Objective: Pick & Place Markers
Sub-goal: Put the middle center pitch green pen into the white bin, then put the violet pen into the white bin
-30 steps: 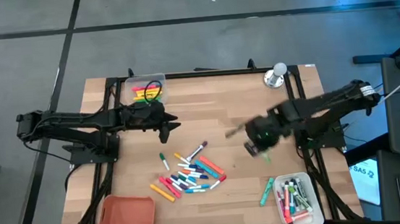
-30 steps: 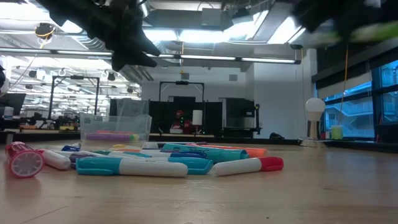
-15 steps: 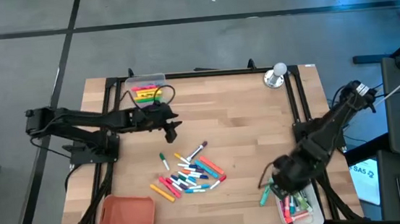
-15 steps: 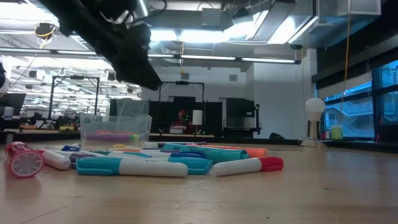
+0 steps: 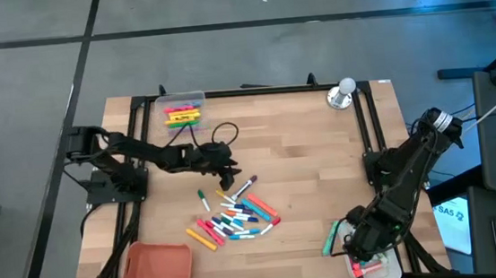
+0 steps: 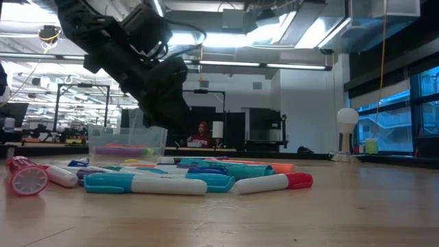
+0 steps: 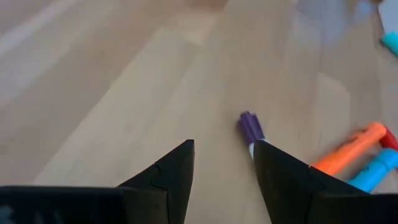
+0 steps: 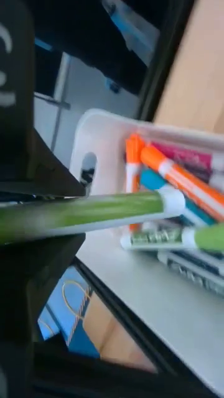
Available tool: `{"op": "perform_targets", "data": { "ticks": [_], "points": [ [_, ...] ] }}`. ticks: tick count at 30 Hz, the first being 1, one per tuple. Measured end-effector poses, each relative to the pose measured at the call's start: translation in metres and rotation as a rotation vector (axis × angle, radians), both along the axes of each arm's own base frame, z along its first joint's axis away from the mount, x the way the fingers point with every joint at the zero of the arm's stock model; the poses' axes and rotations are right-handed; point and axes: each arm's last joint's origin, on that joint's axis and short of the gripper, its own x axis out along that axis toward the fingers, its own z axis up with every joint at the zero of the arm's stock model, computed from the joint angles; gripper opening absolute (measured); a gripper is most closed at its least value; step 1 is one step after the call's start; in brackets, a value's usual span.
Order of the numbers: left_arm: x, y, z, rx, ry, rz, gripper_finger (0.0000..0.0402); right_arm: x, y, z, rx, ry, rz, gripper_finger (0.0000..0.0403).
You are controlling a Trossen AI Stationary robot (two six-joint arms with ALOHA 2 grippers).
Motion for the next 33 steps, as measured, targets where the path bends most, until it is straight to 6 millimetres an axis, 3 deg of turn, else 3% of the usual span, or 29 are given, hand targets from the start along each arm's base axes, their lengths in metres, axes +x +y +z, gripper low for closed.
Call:
{"op": "perform_targets", "data": {
  "ticks": [8,14,22,25,33],
  "points": [
    [0.001,-0.007,-0.002,-0.018,0.008,-0.043,0.0164,0.000,-0.003,0.000,-0.012,0.003,0.018,0.0126],
    [0.001,-0.008,-0.002,-0.020,0.008,-0.053,0.0169,0.010,-0.021,0.002,-0.063,-0.006,-0.050,0.0137],
    [0.004,-0.010,0.001,-0.028,-0.044,-0.054,0.0162,0.039,-0.051,0.014,-0.096,-0.294,-0.079,0.0138],
    [0.008,-0.020,-0.001,0.003,-0.070,0.037,0.0162,0.049,-0.066,0.019,-0.143,-0.392,-0.100,0.0138],
    [0.034,-0.053,-0.014,0.136,0.004,-0.095,0.0162,0.066,-0.093,0.025,-0.208,-0.547,-0.025,0.0138]
  ]
}}
